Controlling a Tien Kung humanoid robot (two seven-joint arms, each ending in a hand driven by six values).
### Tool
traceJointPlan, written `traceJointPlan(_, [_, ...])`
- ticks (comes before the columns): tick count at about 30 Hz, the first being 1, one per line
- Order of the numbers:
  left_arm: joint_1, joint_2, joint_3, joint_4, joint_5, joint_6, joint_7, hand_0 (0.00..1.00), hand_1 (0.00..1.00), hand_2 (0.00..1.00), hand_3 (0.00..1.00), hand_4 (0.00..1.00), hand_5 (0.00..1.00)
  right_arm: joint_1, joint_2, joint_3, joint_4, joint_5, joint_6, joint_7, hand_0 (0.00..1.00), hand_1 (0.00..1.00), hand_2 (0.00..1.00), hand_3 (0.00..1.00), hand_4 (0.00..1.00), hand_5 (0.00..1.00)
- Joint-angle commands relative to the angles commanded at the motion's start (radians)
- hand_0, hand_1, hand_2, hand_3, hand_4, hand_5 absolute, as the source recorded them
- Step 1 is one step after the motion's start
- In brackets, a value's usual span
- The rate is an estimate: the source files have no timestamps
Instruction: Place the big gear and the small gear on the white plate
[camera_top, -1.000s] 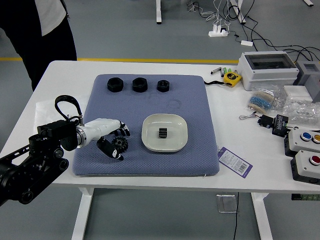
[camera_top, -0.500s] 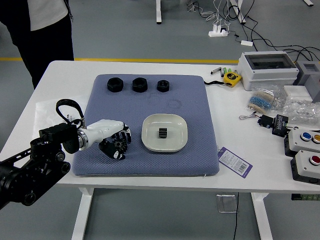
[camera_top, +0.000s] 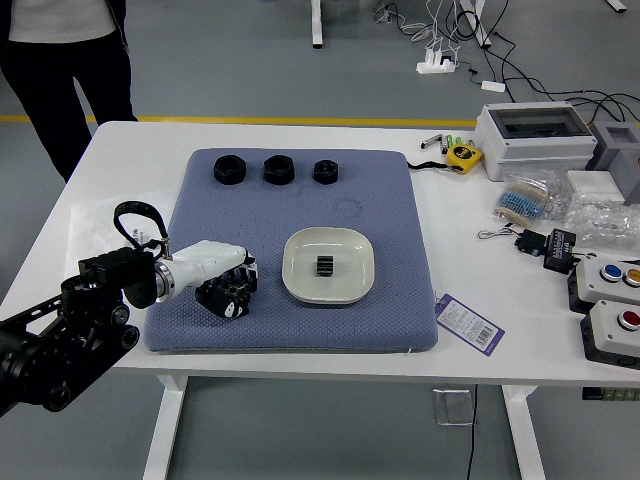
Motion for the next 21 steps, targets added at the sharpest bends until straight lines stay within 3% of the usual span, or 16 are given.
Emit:
traceJointPlan(2, [-0.002,0.004,0.0,-0.009,0.005,-0.007,0.003,0.328,0.416,0.46,0.516,0.264,0.002,0.0,0.0,0.001,0.0,-0.001,0.0,0.0,0.7,0.674,0.754,0.623,0.834,0.739])
traceJointPlan(3, [-0.003,0.006,0.0,-0.014,0.011,-0.012,0.005,0.237,0.353,0.423,0.493,0.002,0.002,0.0,0.0,0.001,0.0,-0.002,0.0,0.0,0.699,0.674,0.754,0.623,0.834,0.739])
traceJointPlan(15, [-0.017,0.016,-0.012,-0.065,0.075,-0.042,0.014,0.227,0.317,0.403,0.509,0.002,0.002,-0.003,0.0,0.0,0.0,0.002,-0.001,0.0,0.7,0.674,0.754,0.624,0.834,0.74])
traceJointPlan(21, [-0.025,0.005,-0.03,-0.087,0.092,-0.039,0.008,0.228,0.314,0.397,0.507,0.002,0.002,-0.005,0.0,-0.001,0.001,0.002,-0.001,0.001,0.7,0.674,0.754,0.623,0.834,0.739])
